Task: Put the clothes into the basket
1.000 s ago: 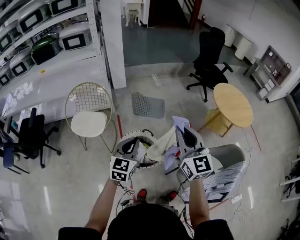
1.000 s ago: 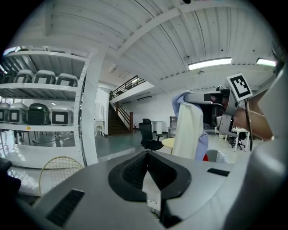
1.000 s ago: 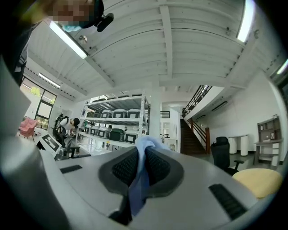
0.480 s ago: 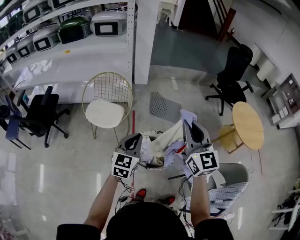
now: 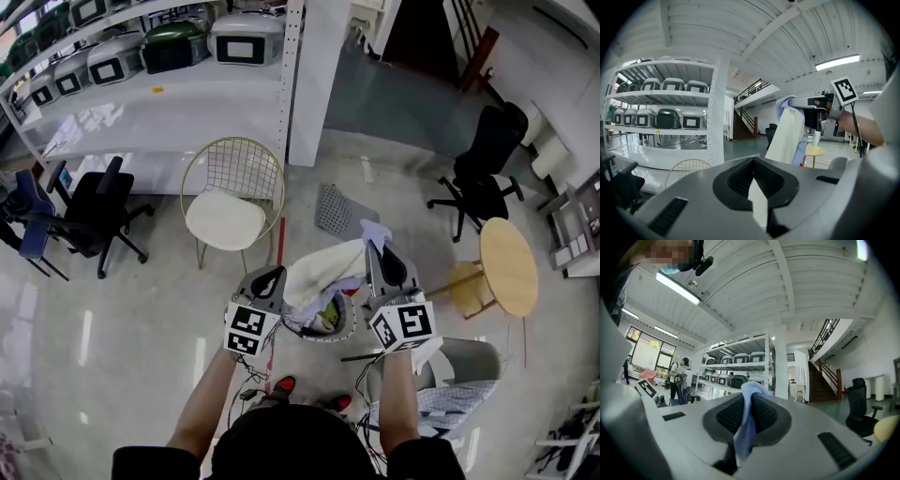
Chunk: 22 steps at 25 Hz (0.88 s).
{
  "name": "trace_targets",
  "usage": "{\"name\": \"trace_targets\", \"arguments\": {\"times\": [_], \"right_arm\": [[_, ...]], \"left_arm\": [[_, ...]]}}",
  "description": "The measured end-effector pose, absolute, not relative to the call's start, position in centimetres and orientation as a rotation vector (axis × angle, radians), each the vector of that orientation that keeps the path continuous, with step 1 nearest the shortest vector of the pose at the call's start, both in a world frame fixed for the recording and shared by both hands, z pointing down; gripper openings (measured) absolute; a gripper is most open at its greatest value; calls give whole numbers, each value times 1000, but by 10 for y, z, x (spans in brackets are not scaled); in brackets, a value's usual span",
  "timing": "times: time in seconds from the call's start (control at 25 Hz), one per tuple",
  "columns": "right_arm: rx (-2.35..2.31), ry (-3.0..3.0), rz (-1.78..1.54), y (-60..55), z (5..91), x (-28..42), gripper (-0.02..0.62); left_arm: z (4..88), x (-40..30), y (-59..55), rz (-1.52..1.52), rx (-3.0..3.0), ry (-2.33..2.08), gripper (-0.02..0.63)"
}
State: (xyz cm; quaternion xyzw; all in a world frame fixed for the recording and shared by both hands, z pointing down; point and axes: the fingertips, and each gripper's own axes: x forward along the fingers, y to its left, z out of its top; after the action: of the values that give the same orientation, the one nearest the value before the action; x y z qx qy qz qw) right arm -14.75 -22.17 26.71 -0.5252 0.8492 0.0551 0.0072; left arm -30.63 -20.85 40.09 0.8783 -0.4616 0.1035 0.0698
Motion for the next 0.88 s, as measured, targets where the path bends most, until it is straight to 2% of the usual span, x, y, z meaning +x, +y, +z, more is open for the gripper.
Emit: {"name": "trace_targets", "arguments": {"times": [0.48, 0.88], "right_arm": [[-1633, 2712, 57, -230, 317, -157, 43], [-1732, 2737, -202, -234, 411, -132, 44]], "left_arm": [[425, -312, -208, 340, 2591, -1384, 6], [474, -291, -215, 419, 2541, -1323, 6]]}}
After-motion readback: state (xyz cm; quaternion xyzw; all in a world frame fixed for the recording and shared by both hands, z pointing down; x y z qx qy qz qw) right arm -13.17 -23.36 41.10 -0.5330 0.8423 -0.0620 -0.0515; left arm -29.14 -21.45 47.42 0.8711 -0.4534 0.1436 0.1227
